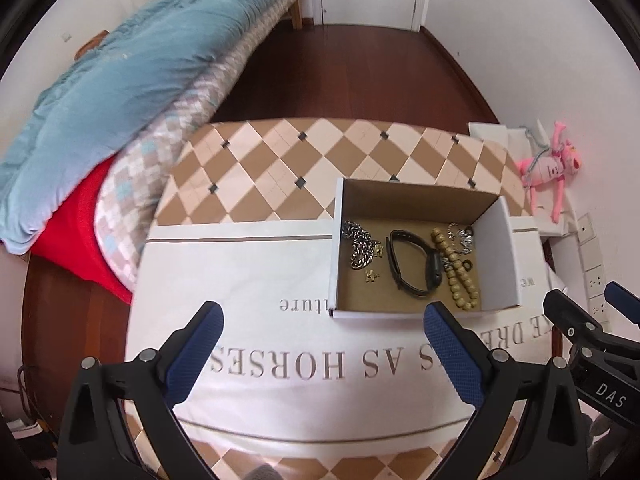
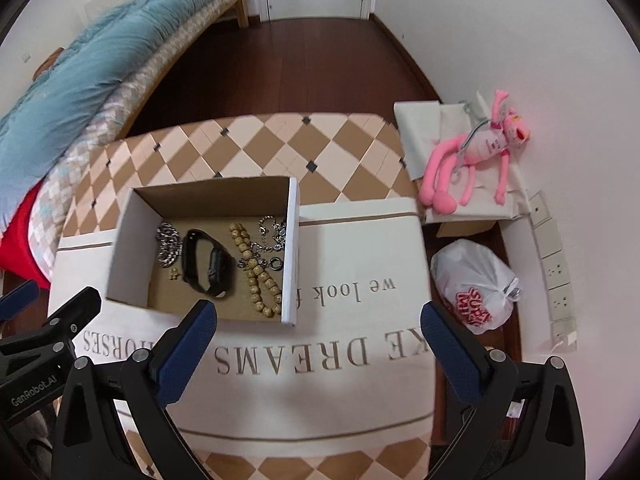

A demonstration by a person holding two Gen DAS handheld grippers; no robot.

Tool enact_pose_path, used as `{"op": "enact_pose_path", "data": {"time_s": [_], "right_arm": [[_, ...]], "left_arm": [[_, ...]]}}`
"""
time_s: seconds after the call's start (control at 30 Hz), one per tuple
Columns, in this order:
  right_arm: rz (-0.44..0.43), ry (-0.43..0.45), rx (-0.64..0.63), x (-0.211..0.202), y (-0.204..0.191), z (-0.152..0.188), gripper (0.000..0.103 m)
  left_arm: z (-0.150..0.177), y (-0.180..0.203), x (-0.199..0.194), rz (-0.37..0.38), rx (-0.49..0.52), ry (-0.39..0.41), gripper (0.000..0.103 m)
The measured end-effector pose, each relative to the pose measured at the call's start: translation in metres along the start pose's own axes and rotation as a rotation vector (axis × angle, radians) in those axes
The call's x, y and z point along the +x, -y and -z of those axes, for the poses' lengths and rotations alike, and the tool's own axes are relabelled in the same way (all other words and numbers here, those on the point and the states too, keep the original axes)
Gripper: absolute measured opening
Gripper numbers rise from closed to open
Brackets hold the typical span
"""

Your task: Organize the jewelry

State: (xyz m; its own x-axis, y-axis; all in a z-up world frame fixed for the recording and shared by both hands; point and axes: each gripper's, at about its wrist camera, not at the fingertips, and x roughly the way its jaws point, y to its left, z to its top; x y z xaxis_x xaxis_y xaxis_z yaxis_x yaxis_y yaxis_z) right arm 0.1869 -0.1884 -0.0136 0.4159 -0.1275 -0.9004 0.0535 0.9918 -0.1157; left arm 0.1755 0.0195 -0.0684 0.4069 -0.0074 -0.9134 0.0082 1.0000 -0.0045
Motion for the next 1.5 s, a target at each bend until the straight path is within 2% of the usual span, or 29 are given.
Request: {"op": "enact_pose_path", "data": {"time_s": [0.57,0.8,1.0,1.23,1.37,1.5], "right_arm": [[-0.006,0.249,0.023,-0.167,0.012,0.045,0.103],[0.004,0.324,0.021,-0.215,0.013,0.063,0.103],[0.006,0.358,0.007,-0.242,0.010,0.076,0.103],[-0.003,0.351,0.006,-0.250,0.012,0.076,0.103],[0.001,0.339,0.018,-0.246,0.014,0.067,0.103],[0.003,0.320,0.027,-0.235,0.014,0.051,0.103]], "left_arm": [[0.037,-0.002,-0.158,0.026,-0.015,0.237,0.102],[0.054,-0.005,-0.194,0.023,-0.012,0.274,0.102],[0.064,-0.006,-0.212,0.020,-0.012,0.285,0.102],[0.063,-0.004,-0.215,0.028,-0.011,0.267,0.102],[0.051,-0.001,-0.206,0.040,-0.013,0.229,0.102],[0.033,-0.001,-0.193,0.015,-0.019,0.206,0.102]]}}
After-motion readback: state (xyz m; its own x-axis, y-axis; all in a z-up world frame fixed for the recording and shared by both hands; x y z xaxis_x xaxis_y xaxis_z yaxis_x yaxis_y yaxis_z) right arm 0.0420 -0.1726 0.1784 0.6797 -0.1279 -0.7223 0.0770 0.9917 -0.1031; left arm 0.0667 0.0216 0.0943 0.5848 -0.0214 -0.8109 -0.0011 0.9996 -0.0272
